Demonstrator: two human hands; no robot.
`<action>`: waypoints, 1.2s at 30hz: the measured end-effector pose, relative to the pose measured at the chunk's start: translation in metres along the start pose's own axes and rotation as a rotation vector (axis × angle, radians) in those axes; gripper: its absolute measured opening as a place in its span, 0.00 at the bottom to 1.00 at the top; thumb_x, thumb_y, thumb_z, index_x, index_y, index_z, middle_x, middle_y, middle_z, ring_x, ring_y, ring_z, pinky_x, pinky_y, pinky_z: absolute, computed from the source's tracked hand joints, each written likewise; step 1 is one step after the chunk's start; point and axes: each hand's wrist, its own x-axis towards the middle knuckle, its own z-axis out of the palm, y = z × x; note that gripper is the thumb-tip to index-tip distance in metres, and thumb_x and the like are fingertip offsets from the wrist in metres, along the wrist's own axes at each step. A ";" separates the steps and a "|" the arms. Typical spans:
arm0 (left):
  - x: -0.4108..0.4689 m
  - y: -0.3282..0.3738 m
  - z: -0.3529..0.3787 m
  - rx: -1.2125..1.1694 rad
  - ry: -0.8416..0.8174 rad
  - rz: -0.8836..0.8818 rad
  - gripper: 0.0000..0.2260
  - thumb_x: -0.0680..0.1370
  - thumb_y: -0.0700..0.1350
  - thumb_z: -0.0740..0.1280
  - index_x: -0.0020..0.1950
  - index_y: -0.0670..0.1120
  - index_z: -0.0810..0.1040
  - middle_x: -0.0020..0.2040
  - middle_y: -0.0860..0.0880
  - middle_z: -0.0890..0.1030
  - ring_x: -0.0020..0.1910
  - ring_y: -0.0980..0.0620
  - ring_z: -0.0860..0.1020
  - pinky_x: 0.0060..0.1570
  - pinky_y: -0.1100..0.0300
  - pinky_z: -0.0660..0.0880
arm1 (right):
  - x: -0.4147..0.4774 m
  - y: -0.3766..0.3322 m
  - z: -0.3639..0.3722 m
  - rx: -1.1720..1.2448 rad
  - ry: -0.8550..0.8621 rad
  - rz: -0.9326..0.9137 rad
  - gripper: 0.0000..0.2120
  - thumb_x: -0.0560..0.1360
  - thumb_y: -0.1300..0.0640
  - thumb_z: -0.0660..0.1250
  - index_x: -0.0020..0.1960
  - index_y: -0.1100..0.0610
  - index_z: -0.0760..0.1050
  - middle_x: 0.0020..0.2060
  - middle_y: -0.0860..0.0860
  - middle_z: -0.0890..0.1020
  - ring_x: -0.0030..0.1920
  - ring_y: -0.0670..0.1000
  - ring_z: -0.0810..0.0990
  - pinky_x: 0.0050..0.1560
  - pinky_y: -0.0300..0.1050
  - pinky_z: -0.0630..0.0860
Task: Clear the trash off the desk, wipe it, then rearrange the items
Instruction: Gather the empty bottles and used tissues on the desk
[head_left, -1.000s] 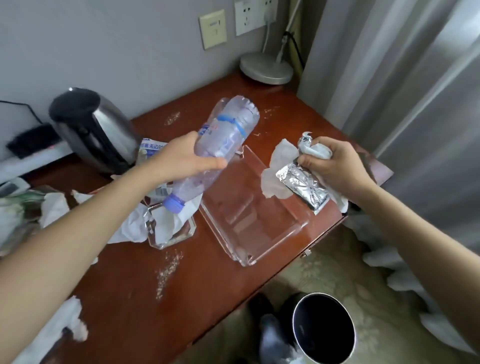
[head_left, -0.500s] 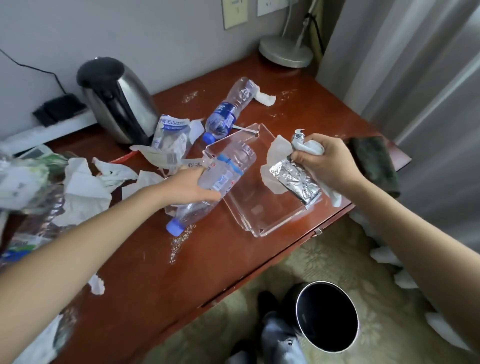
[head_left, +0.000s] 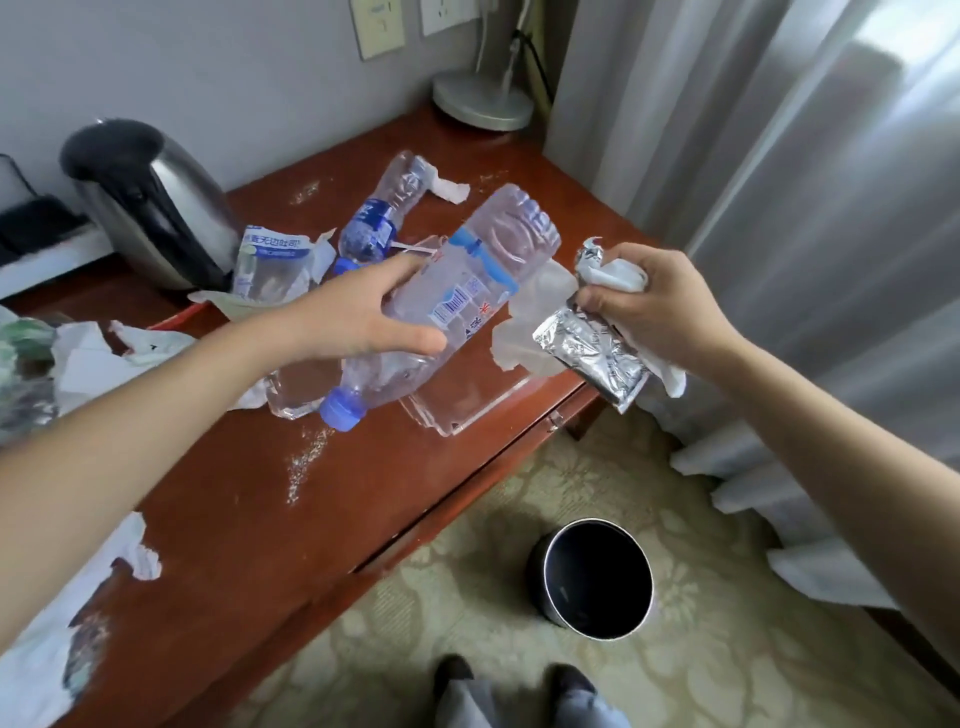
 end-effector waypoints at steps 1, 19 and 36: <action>0.000 0.007 0.006 -0.006 -0.016 0.007 0.28 0.64 0.55 0.75 0.59 0.59 0.66 0.50 0.65 0.75 0.46 0.74 0.73 0.53 0.70 0.71 | -0.006 0.000 -0.010 -0.009 -0.012 -0.011 0.08 0.69 0.55 0.73 0.37 0.49 0.74 0.25 0.45 0.76 0.22 0.41 0.71 0.22 0.33 0.68; -0.010 0.136 0.255 -0.225 0.273 -0.270 0.41 0.56 0.65 0.69 0.67 0.59 0.62 0.60 0.60 0.73 0.58 0.59 0.74 0.58 0.61 0.70 | -0.055 0.156 -0.179 -0.087 -0.523 -0.187 0.10 0.68 0.57 0.75 0.36 0.50 0.74 0.30 0.46 0.77 0.27 0.40 0.73 0.28 0.31 0.68; 0.008 -0.039 0.538 -0.434 0.297 -0.449 0.40 0.61 0.61 0.72 0.68 0.62 0.56 0.61 0.65 0.69 0.59 0.68 0.70 0.53 0.72 0.66 | -0.115 0.431 -0.024 -0.063 -0.833 -0.188 0.12 0.67 0.60 0.75 0.35 0.48 0.74 0.25 0.38 0.76 0.28 0.38 0.71 0.31 0.31 0.65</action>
